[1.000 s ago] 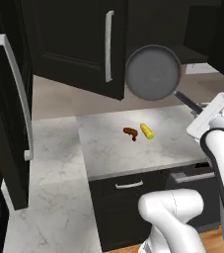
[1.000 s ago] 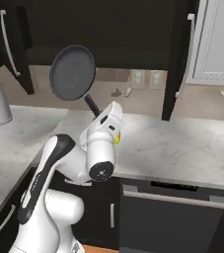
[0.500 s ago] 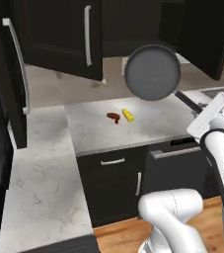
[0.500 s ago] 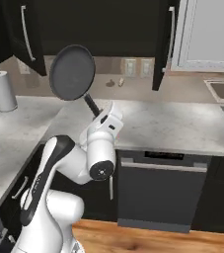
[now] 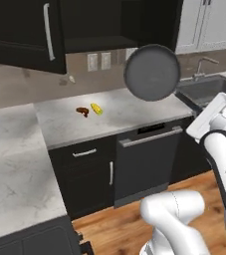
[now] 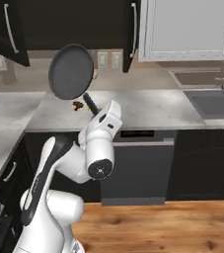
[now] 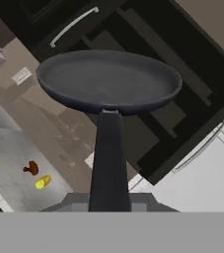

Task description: Pick the pan from the cabinet and place it on the stove. Then turn on the stove burner for the pan.

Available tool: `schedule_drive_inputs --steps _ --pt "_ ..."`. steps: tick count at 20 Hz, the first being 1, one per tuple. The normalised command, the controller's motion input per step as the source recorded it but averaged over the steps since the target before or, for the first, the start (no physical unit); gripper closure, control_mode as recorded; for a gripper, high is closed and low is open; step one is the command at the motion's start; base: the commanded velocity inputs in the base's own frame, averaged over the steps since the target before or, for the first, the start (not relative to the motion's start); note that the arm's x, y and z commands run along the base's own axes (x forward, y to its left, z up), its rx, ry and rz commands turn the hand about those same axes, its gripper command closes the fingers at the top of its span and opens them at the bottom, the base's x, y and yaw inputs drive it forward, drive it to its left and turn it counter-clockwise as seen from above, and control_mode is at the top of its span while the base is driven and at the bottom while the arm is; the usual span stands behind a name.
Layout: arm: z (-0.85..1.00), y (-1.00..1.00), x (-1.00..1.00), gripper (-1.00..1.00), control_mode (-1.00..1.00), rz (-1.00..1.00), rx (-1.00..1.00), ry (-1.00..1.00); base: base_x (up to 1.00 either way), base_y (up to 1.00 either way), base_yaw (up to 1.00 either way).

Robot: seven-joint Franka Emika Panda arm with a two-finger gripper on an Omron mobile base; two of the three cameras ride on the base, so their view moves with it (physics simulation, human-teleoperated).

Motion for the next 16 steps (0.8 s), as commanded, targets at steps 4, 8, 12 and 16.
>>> schedule_drive_inputs --steps 4,8,12,16 --pt "0.0 0.0 0.0 1.0 1.0 0.0 0.0 0.0 -0.8 -0.11 -0.37" --pt "0.0 0.0 0.0 1.0 1.0 0.0 0.0 0.0 -0.83 -0.17 -0.38" --pt "0.0 0.0 0.0 1.0 1.0 0.0 0.0 0.0 -0.71 -0.19 -0.37" --pt "0.0 0.0 0.0 1.0 1.0 0.0 0.0 0.0 -0.35 -0.11 -0.35"
